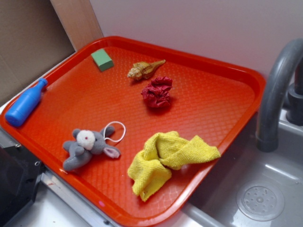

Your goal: Grab the green block.

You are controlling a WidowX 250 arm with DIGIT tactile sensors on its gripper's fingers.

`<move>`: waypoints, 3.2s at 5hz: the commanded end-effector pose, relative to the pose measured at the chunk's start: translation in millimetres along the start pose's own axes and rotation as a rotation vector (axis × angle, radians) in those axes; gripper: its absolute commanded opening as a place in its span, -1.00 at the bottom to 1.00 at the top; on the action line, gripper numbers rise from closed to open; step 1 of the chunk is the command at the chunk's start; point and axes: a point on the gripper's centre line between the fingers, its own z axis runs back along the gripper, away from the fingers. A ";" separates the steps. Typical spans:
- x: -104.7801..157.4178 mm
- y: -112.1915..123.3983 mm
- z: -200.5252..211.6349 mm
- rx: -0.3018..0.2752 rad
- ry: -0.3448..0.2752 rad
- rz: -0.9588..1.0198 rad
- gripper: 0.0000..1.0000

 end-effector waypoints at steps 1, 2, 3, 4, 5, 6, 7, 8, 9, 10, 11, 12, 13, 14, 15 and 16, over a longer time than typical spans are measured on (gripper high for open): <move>0.0 0.0 0.0 0.000 0.000 0.000 1.00; 27.5 -4.3 -9.2 -0.016 -0.057 0.245 1.00; 57.0 0.5 -18.2 -0.008 -0.115 0.433 1.00; 93.3 21.7 -34.5 0.063 -0.238 0.668 1.00; 121.3 51.1 -60.8 0.159 -0.310 0.882 1.00; 140.0 88.0 -91.8 0.211 -0.342 0.966 1.00; 144.4 118.2 -121.7 0.264 -0.314 0.946 1.00; 144.9 145.2 -147.4 0.291 -0.312 0.901 1.00; 149.4 149.2 -173.5 0.267 -0.279 0.882 1.00; 166.1 134.1 -194.1 0.193 -0.296 0.870 1.00; 179.7 117.1 -205.9 0.127 -0.288 0.858 1.00; 183.8 107.8 -219.0 0.152 -0.245 0.858 1.00; 175.6 110.1 -223.7 0.186 -0.213 0.829 -1.00; 163.8 110.1 -216.1 0.219 -0.213 0.791 -1.00; 160.0 107.1 -214.6 0.209 -0.169 0.672 -1.00; 169.6 74.1 -188.5 0.210 -0.019 0.417 -1.00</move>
